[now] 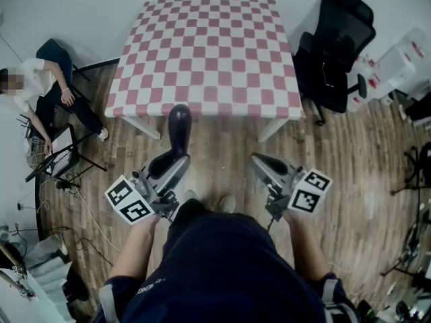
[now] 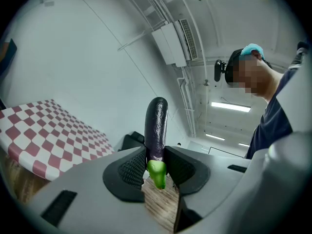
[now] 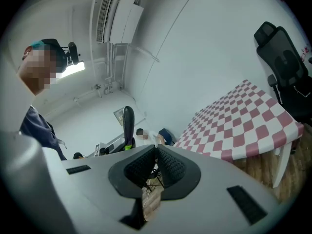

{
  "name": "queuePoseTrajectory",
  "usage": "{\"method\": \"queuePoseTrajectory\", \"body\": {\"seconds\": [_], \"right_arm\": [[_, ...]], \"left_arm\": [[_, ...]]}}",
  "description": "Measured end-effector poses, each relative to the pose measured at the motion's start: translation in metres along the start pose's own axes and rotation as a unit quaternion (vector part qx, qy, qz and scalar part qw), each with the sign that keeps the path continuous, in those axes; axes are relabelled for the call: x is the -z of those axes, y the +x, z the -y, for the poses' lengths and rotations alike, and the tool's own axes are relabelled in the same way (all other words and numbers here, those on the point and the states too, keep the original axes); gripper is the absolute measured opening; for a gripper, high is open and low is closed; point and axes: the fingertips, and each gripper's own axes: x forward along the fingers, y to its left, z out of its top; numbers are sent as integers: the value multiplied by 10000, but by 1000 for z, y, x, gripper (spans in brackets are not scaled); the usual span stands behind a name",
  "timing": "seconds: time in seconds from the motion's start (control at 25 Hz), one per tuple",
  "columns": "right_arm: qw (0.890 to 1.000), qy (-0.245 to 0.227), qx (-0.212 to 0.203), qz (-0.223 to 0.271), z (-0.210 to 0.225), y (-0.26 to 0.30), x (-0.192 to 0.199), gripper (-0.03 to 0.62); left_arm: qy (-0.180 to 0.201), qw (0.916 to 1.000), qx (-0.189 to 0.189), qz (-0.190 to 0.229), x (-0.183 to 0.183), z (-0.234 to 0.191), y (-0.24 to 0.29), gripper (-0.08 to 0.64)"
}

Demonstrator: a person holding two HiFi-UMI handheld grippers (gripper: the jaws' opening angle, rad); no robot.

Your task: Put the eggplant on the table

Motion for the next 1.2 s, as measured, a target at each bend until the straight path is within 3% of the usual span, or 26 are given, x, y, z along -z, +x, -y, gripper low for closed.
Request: {"method": "queuePoseTrajectory", "body": {"seconds": [0.2, 0.6, 0.84, 1.2], "right_arm": [[10000, 65, -21, 49, 5, 1, -10, 18], [9997, 226, 82, -41, 40, 23, -19, 18], [9988, 401, 260, -132, 82, 73, -37, 18], [9968, 512, 492, -369, 146, 176, -74, 20]], "left_arm": [[-16, 9999, -123, 65, -15, -8, 0, 135], [-201, 9997, -112, 4, -7, -48, 25, 135], [-405, 9991, -60, -127, -18, -111, 50, 135], [-435, 9984, -123, -338, -67, -239, 80, 135]]}}
